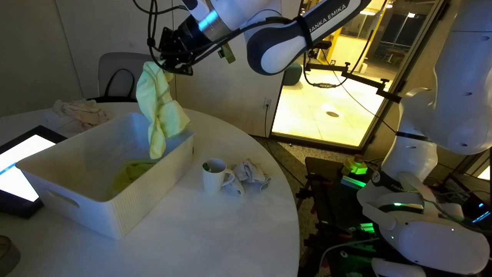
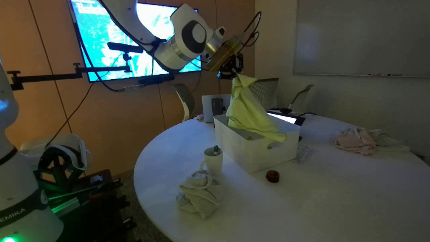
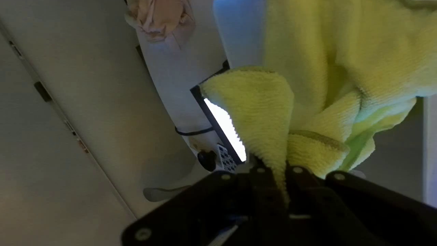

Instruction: Put the cloths in the box and put the markers in the cup

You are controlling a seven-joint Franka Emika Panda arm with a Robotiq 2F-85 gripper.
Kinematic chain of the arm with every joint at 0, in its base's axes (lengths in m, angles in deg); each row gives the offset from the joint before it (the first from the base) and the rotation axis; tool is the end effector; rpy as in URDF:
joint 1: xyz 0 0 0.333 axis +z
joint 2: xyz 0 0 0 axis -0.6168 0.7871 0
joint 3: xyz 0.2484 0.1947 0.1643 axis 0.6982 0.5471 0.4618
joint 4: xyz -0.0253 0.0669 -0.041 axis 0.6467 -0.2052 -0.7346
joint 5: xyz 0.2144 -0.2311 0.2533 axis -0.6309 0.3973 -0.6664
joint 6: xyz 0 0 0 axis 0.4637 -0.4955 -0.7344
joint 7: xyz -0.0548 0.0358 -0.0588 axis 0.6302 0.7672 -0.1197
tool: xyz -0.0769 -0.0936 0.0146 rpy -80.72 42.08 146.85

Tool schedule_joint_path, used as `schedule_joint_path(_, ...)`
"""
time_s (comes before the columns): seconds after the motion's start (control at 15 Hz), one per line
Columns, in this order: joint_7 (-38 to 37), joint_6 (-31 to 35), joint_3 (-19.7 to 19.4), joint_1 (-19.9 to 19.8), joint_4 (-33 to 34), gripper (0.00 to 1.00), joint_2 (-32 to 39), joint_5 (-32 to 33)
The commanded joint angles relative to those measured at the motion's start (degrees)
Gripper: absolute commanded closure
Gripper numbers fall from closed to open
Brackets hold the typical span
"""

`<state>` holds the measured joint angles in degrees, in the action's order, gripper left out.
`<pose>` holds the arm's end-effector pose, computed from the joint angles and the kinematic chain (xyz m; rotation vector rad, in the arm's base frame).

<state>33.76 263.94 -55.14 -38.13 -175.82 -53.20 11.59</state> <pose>0.6463 0.0475 0.4710 2.1204 1.3316 0.9203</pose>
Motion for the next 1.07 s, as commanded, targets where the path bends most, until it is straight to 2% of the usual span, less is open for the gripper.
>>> schedule_joint_path(0.0, 10.5, 1.0, 6.6, -3.7, -0.2, 0.98, 0.6, -10.1)
schedule_joint_path(0.2, 19.1, -0.3, 12.6, -6.7, 1.1, 0.98, 1.7, -18.3)
schedule_joint_path(0.33, 22.2, -1.8, 14.4, -8.0, 2.5, 0.98, 2.6, -20.8)
schedule_joint_path(0.4, 23.0, -2.5, 14.7, -8.5, 3.1, 0.94, 3.0, -21.4)
schedule_joint_path(0.47, 24.5, -4.1, 15.1, -9.4, 3.9, 0.69, 3.4, -22.3)
schedule_joint_path(0.53, 24.8, -4.9, 14.9, -9.8, 4.6, 0.68, 3.8, -22.6)
schedule_joint_path(0.6, 24.1, -5.8, 13.8, -10.0, 5.3, 0.62, 4.2, -22.2)
schedule_joint_path(1.0, 21.3, -9.9, 9.9, -13.9, 6.3, 0.17, 4.1, -22.3)
